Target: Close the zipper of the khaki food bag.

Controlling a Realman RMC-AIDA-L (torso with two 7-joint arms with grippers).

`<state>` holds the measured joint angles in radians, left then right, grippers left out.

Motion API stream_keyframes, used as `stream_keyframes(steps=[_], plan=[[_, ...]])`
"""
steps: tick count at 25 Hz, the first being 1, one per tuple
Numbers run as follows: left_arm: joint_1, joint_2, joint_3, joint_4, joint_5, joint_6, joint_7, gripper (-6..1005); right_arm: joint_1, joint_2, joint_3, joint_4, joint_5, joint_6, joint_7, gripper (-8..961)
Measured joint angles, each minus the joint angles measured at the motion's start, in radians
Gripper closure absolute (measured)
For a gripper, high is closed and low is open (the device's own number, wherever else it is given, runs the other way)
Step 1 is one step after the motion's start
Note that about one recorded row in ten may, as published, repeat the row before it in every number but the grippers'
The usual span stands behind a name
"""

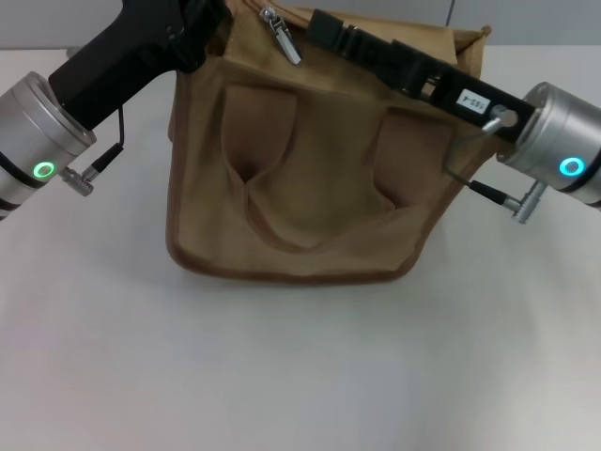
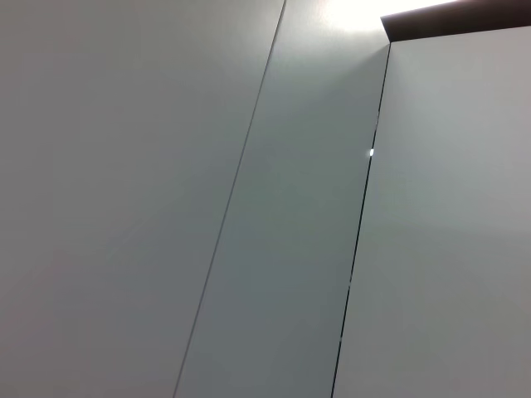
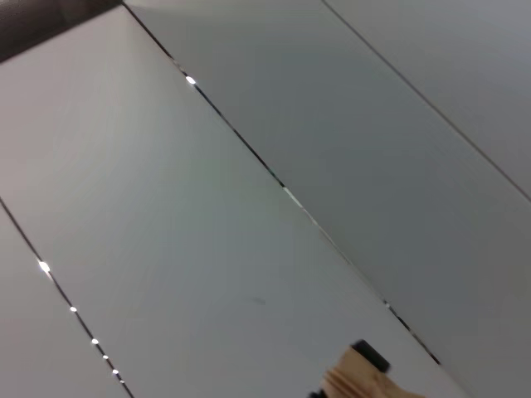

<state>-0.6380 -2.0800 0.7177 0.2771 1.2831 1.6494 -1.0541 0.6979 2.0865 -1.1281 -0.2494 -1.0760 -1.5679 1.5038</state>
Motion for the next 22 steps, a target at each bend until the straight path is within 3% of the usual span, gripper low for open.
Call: stream_keyframes(steps=[13, 22], plan=[[-0.01, 0.0, -0.006, -0.003, 0.0, 0.015, -0.006, 963, 0.017, 0.004, -0.111, -0.066, 0.004, 0.066, -0.001, 541], [-0.022, 0.0, -0.004, -0.019, 0.001, 0.012, 0.002, 962, 0.022, 0.004, -0.108, -0.074, 0.02, 0.068, 0.001, 592]])
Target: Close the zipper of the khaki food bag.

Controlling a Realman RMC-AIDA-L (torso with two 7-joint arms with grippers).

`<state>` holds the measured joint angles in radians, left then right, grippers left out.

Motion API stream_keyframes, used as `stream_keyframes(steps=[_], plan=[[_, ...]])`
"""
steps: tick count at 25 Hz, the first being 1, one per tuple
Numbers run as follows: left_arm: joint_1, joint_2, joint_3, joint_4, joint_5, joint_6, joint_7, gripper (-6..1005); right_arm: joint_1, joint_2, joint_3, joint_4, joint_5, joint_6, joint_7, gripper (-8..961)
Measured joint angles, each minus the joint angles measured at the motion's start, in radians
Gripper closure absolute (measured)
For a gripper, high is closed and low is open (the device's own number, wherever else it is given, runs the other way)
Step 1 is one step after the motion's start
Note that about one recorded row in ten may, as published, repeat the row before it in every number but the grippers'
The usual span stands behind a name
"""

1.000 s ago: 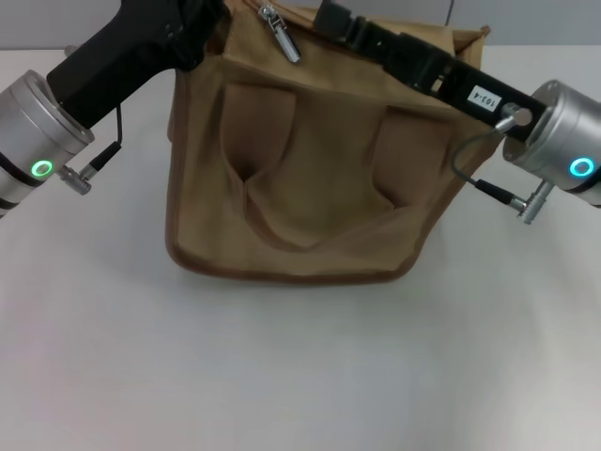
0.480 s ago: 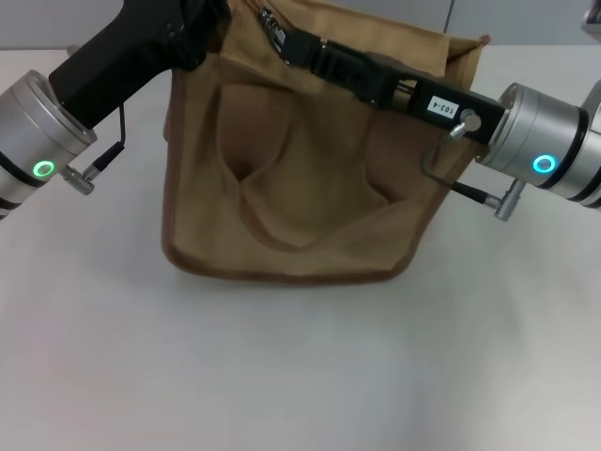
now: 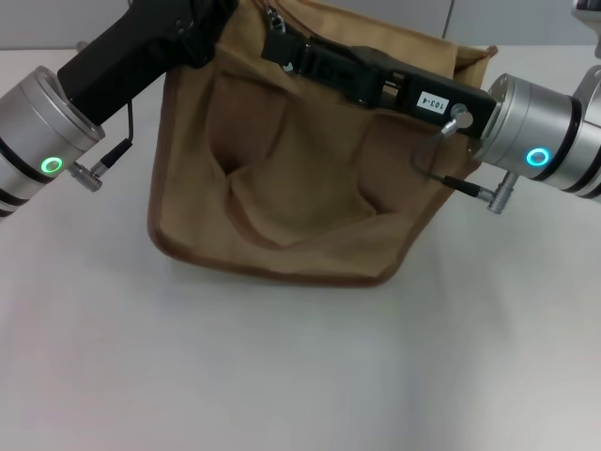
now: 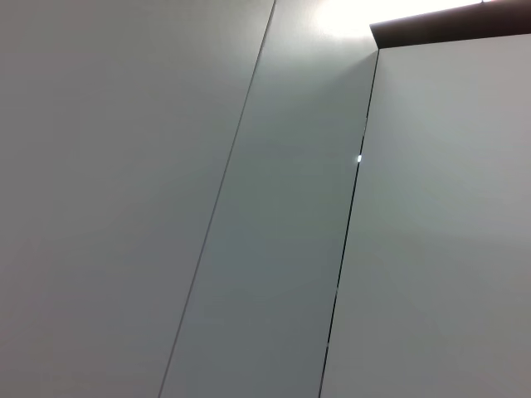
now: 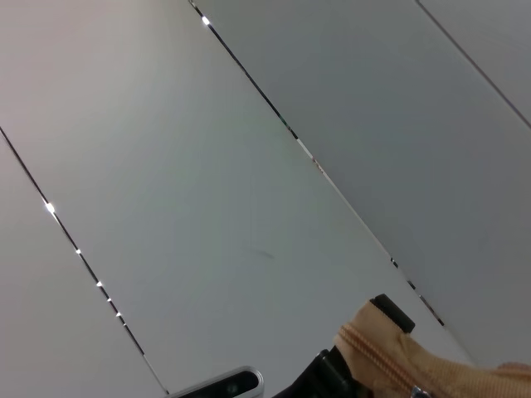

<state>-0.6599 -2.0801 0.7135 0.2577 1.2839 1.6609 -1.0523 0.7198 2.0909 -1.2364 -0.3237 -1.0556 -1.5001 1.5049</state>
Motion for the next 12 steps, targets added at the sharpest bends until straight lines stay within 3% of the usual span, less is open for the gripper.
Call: stream_keyframes(steps=[12], plan=[[-0.001, 0.0, -0.002, 0.0, 0.0, -0.005, 0.001, 961, 0.008, 0.001, 0.0, 0.0, 0.003, 0.029, 0.009, 710]])
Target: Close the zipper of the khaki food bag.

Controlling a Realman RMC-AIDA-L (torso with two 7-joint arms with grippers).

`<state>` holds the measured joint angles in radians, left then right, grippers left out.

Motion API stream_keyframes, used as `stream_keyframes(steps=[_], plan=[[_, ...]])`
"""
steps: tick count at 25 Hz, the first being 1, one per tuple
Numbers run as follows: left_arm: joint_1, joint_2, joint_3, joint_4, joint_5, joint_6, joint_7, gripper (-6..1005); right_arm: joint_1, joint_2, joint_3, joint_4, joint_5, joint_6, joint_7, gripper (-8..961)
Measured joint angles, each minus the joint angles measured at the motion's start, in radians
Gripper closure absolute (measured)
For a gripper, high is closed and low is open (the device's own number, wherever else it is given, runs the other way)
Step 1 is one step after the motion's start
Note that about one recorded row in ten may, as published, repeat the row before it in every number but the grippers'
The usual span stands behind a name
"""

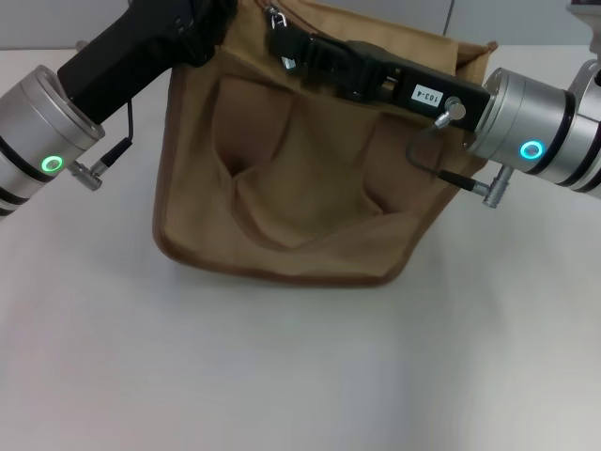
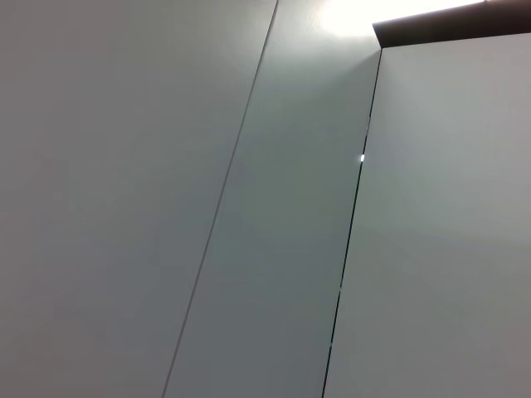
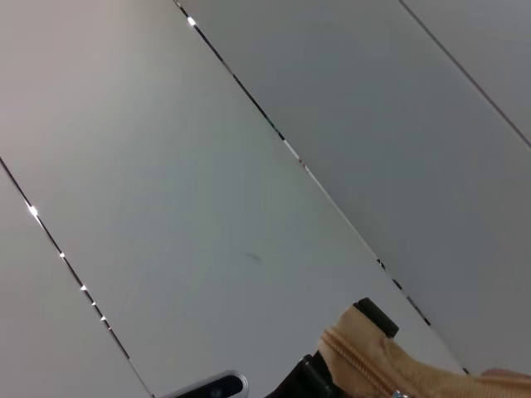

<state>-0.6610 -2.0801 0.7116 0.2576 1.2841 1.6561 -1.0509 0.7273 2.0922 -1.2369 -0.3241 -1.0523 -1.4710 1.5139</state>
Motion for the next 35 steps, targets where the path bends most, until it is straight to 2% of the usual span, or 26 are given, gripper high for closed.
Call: stream_keyframes(steps=[5, 9, 22, 27, 35], plan=[[0.0, 0.0, -0.001, 0.0, 0.0, -0.002, 0.0, 961, 0.003, 0.0, -0.005, -0.001, 0.0, 0.002, 0.0, 890], [0.001, 0.0, -0.002, 0.0, 0.0, -0.003, 0.004, 961, 0.002, -0.002, -0.001, 0.002, 0.0, 0.002, 0.003, 955], [0.088, 0.004, -0.01, 0.0, -0.064, -0.006, 0.036, 959, -0.066, -0.021, 0.0, -0.013, -0.011, -0.005, 0.07, 917], [0.142, 0.008, -0.037, 0.01, -0.1, -0.019, 0.042, 959, -0.142, -0.036, 0.0, -0.063, -0.011, -0.009, 0.107, 903], [0.161, 0.008, -0.054, 0.013, -0.104, -0.035, 0.042, 958, -0.187, -0.05, 0.004, -0.074, -0.009, -0.023, 0.121, 879]])
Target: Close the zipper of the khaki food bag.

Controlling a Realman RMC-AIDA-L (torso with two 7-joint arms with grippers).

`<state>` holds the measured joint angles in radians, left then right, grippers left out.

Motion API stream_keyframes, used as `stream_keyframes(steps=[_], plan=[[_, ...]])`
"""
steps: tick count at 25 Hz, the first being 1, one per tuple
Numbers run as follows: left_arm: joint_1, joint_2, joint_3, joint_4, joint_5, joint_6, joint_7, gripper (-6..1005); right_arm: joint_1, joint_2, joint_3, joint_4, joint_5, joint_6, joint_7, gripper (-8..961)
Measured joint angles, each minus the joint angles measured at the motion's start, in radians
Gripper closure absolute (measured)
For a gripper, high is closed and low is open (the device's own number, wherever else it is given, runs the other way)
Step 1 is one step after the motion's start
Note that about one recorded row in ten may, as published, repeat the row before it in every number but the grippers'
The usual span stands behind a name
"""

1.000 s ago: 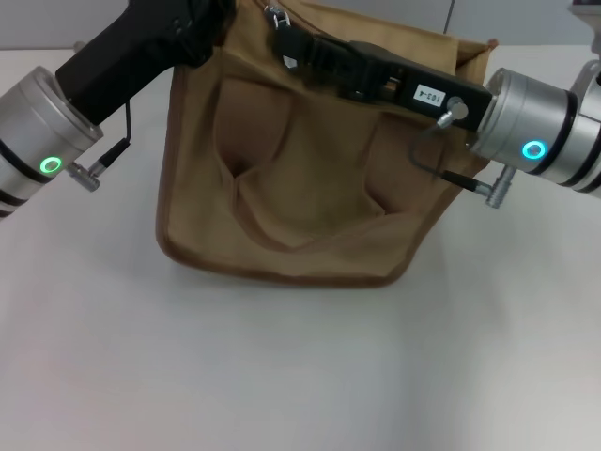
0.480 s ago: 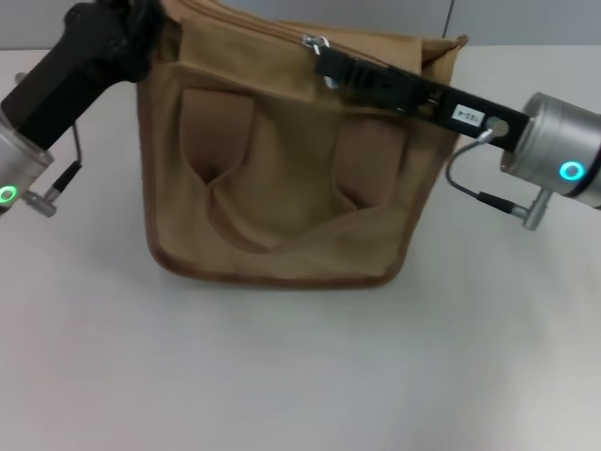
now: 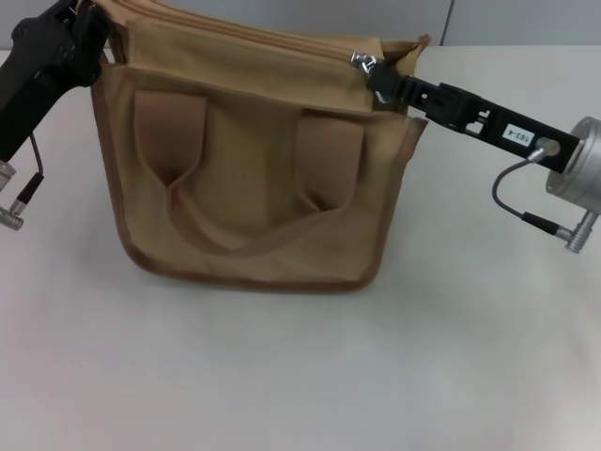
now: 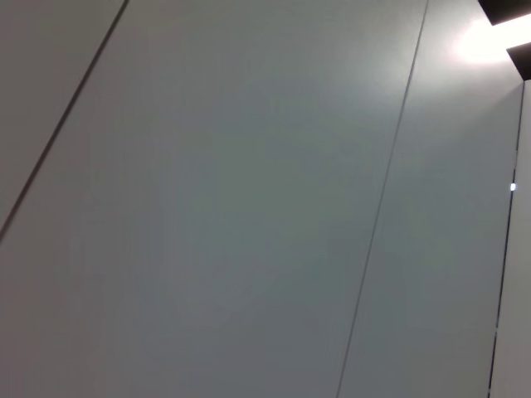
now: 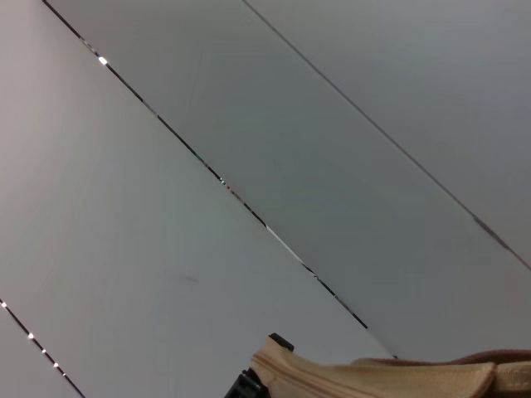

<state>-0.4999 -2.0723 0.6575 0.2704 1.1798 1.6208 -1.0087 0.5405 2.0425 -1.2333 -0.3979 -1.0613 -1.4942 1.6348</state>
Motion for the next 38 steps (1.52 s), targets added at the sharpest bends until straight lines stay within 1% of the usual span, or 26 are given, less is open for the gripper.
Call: stream_keyframes(steps=[3, 7, 9, 11, 12, 13, 14, 15, 18, 22, 26, 28, 29, 30, 32, 35, 36, 37, 38], plan=[[0.0, 0.0, 0.0, -0.003, 0.0, -0.012, 0.0, 958, -0.007, -0.002, 0.004, -0.001, -0.001, -0.019, -0.007, 871], [0.001, 0.0, 0.002, -0.007, -0.001, -0.02, 0.0, 958, -0.016, 0.001, 0.027, -0.001, 0.001, -0.046, -0.038, 859], [0.001, -0.001, 0.004, -0.008, -0.001, -0.022, 0.007, 958, -0.03, 0.006, 0.064, -0.001, 0.002, -0.071, -0.087, 853], [0.002, -0.005, 0.007, -0.025, -0.001, -0.017, 0.08, 957, -0.044, 0.009, 0.095, 0.001, 0.002, -0.095, -0.133, 847], [0.002, -0.005, 0.007, -0.025, -0.001, -0.017, 0.08, 957, -0.044, 0.009, 0.095, 0.001, 0.002, -0.095, -0.133, 844], [0.003, -0.004, 0.008, -0.04, 0.001, -0.006, 0.122, 957, -0.064, 0.014, 0.13, 0.002, 0.003, -0.124, -0.173, 842], [0.003, -0.004, 0.008, -0.04, 0.001, -0.006, 0.122, 957, -0.064, 0.014, 0.13, 0.002, 0.003, -0.124, -0.173, 839], [0.005, -0.003, 0.008, -0.048, 0.002, -0.003, 0.138, 957, -0.086, 0.02, 0.166, 0.004, 0.003, -0.144, -0.204, 836], [0.017, -0.001, 0.009, -0.051, 0.005, -0.007, 0.136, 838, -0.111, 0.029, 0.191, 0.006, 0.003, -0.156, -0.247, 827], [0.042, -0.001, 0.009, -0.051, 0.004, -0.006, 0.14, 690, -0.129, 0.034, 0.194, 0.009, 0.001, -0.166, -0.299, 651], [0.093, -0.001, -0.002, -0.046, -0.001, 0.0, 0.142, 554, -0.141, 0.037, 0.19, 0.011, 0.0, -0.168, -0.343, 485], [0.137, 0.0, -0.035, -0.04, -0.001, 0.002, 0.142, 511, -0.147, 0.04, 0.185, 0.032, -0.001, -0.183, -0.393, 404], [0.137, 0.0, -0.035, -0.04, -0.001, 0.002, 0.142, 490, -0.147, 0.04, 0.185, 0.032, -0.001, -0.183, -0.393, 379], [0.168, 0.001, -0.069, -0.04, -0.001, 0.002, 0.142, 468, -0.147, 0.04, 0.186, 0.043, -0.001, -0.193, -0.412, 355], [0.181, 0.003, -0.078, -0.039, -0.001, -0.001, 0.142, 425, -0.148, 0.04, 0.191, 0.07, 0.0, -0.224, -0.458, 306], [0.235, 0.014, -0.078, -0.025, 0.011, -0.01, 0.144, 361, -0.165, 0.039, 0.194, 0.086, 0.003, -0.28, -0.552, 308], [0.25, 0.017, -0.075, -0.018, 0.018, -0.01, 0.147, 339, -0.165, 0.039, 0.194, 0.086, 0.003, -0.28, -0.552, 308], [0.272, 0.021, -0.071, -0.008, 0.029, -0.009, 0.154, 318, -0.172, 0.039, 0.197, 0.087, 0.004, -0.288, -0.575, 309], [0.312, 0.029, -0.068, 0.005, 0.05, 0.006, 0.178, 294, -0.182, 0.04, 0.203, 0.093, 0.005, -0.296, -0.611, 309]])
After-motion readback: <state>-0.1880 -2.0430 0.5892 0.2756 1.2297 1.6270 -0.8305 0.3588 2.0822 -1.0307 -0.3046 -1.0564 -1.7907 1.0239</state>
